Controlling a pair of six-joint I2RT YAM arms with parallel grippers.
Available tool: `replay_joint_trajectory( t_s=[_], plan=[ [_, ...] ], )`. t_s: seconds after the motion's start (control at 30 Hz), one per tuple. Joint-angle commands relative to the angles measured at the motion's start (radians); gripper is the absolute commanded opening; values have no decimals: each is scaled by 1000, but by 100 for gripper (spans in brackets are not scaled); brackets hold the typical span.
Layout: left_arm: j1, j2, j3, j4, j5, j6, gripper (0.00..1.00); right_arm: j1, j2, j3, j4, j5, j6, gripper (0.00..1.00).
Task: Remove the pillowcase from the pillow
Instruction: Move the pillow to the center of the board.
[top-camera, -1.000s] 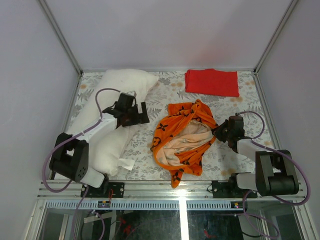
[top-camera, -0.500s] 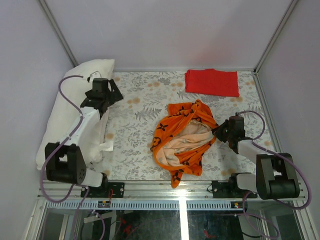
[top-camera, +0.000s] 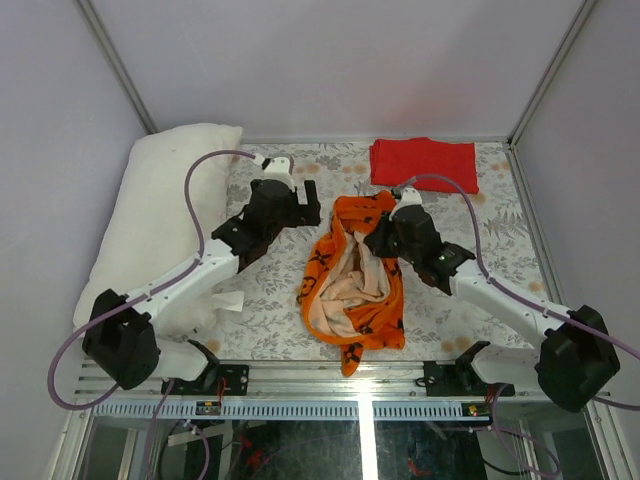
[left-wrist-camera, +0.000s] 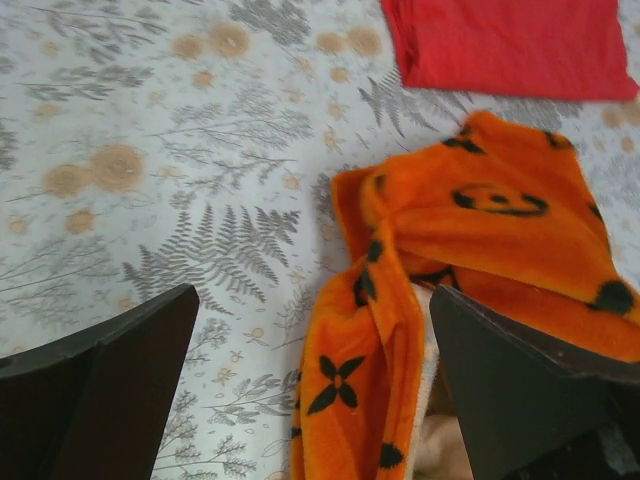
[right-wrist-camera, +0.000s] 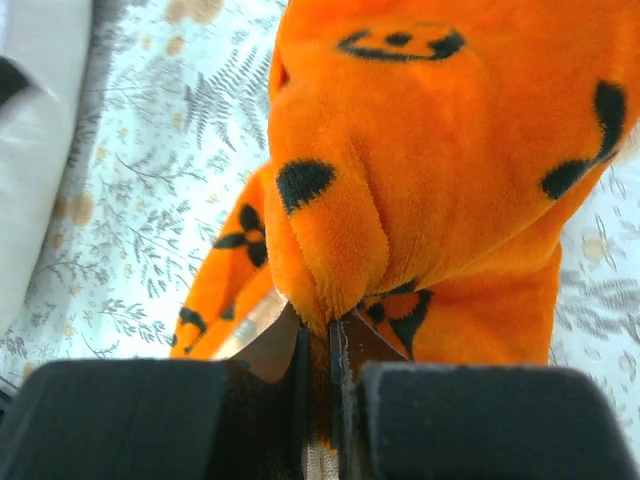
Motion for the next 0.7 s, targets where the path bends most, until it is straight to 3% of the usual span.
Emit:
replay_joint_trajectory(
  t_s=[0.0,0.1,0.33,0.43,0.53,0.6,0.67],
  plan=[
    [22,43,10,237,190,68,100,48,82,148,-90,63,-127,0],
    [52,155,110,231,281,52,100,66,131,168,-100,69,-131,0],
    [67,505,427,59,258,25,100,69,159,72,-23,41,-85,0],
    [67,610,453,58,318,12,100,74,194,90,-40,21,-94,0],
    [67,639,360,182,400,-22,99,79,201,97,-44,23,-100,0],
    [67,641,303,265,482,-36,92,81,195,93,-37,13,-102,0],
    [67,647,284,309,572,-39,75,81,186,87,-29,-6,-98,4]
  ],
)
